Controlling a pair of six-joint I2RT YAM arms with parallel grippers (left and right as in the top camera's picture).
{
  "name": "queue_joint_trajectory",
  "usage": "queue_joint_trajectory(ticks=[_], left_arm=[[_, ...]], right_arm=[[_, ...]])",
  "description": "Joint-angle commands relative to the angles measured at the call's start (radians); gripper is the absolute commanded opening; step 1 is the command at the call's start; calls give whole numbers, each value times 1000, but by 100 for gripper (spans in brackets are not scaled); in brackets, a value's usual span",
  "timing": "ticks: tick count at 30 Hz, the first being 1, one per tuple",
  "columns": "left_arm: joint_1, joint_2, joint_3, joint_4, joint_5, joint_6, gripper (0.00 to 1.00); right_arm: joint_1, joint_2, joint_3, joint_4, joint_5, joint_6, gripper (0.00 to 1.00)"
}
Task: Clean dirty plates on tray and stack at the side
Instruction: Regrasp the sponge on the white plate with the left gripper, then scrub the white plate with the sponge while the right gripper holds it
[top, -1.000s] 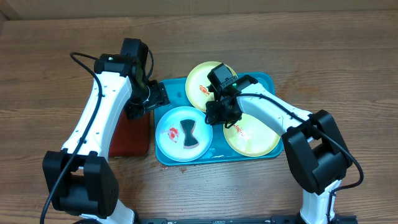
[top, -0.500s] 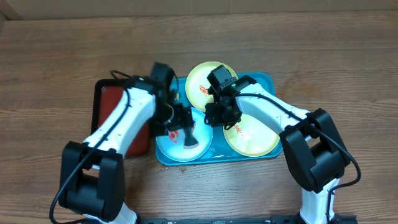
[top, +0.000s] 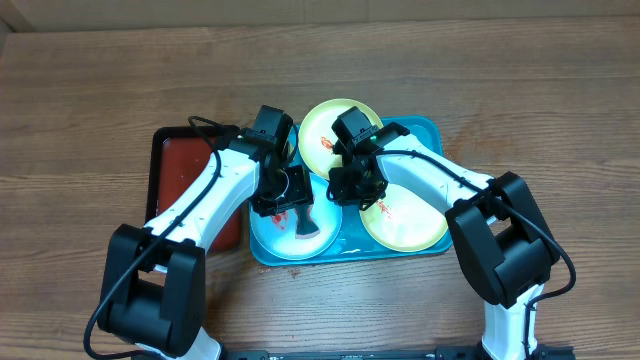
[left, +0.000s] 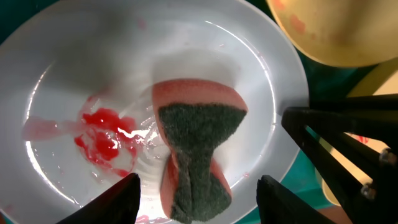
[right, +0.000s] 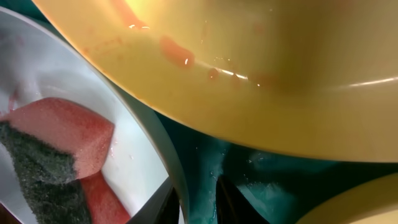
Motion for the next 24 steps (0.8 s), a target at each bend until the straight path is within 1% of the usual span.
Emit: queue_joint_trajectory(ticks=[1, 2, 4, 6, 12, 13, 15, 17, 18, 21, 22, 24], left_arm=[[-11, 44, -9, 8, 2, -43, 57], [-15, 54, -9, 10, 14, -43, 54], [-25, 80, -9, 17, 43, -43, 44], [-34, 97, -9, 21, 58, -43, 39], [-37, 114, -9, 27, 24, -42, 40], [-35, 114, -9, 24, -12, -43, 40], [-35, 114, -9, 22, -65, -43, 37], [-35, 114, -9, 19, -95, -43, 30], [-35, 114, -9, 17, -101, -43, 24], [-35, 114, -9, 17, -101, -43, 17], [-35, 114, -9, 18, -101, -43, 12], [-35, 114, -9, 18, -101, -43, 6]], right_arm=[[-2, 12, -2, 7, -2, 11, 22], [-2, 12, -2, 7, -2, 11, 22], [-2, 12, -2, 7, -2, 11, 22], [-2, 13, -2, 7, -1, 11, 22], [-2, 13, -2, 9, -1, 10, 22], [-2, 12, -2, 10, -1, 10, 22], [-2, 12, -2, 10, -1, 10, 22], [-2, 12, -2, 10, -1, 10, 21], [-2, 13, -2, 10, -1, 10, 22], [-2, 13, -2, 10, -1, 10, 22], [-2, 12, -2, 10, -1, 10, 22], [-2, 13, -2, 10, -1, 10, 22]])
